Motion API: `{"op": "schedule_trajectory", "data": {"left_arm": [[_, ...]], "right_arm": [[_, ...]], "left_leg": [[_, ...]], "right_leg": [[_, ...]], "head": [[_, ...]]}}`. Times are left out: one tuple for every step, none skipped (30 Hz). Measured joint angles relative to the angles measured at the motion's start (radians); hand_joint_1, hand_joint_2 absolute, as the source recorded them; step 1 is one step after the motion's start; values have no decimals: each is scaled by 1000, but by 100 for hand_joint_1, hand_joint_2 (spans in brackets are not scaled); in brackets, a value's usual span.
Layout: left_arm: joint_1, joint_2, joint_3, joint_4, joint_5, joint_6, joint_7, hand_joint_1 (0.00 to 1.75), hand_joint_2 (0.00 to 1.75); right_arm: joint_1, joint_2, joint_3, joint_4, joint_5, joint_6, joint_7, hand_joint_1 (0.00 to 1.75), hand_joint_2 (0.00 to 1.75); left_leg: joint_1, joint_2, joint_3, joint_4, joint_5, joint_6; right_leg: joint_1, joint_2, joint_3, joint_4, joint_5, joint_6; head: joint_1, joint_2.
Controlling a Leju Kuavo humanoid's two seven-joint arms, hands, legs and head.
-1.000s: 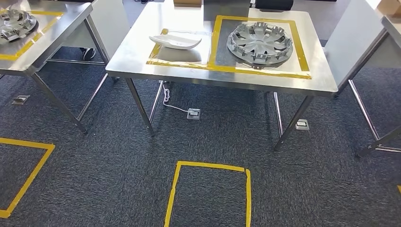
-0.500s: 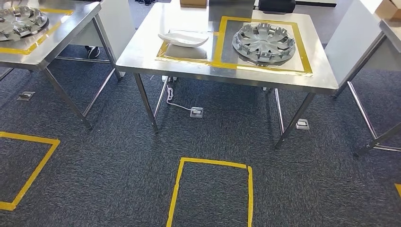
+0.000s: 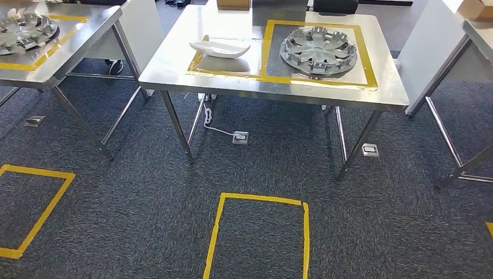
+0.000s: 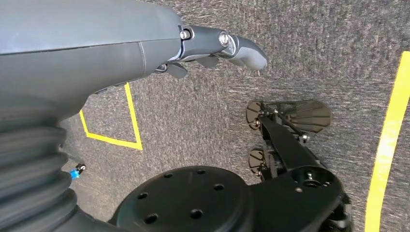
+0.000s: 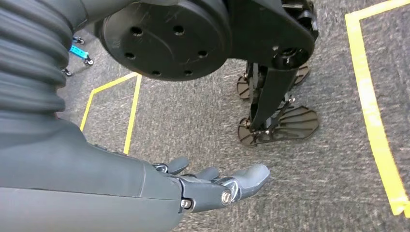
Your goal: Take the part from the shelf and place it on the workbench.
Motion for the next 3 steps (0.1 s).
{"op": "schedule_trajectory", "data": {"left_arm": [[4, -1, 0, -4, 0, 0, 3, 0, 175], [8, -1, 0, -7, 0, 0, 5, 0, 175], [10, -1, 0, -8, 0, 1, 7, 0, 175]], "right_arm": [[4, -2, 23, -1, -25, 0, 0, 0, 175], [9, -4, 47, -3, -50, 0, 1, 0, 175], [11, -5, 59, -4, -62, 0, 1, 0, 175]], "left_leg": [[0, 0, 0, 0, 0, 0], [0, 0, 0, 0, 0, -1], [0, 0, -1, 0, 0, -1]], "right_leg": [[0, 0, 0, 0, 0, 0], [0, 0, 0, 0, 0, 0], [0, 0, 0, 0, 0, -1]], "head": [[0, 0], [0, 0], [0, 0]]}}
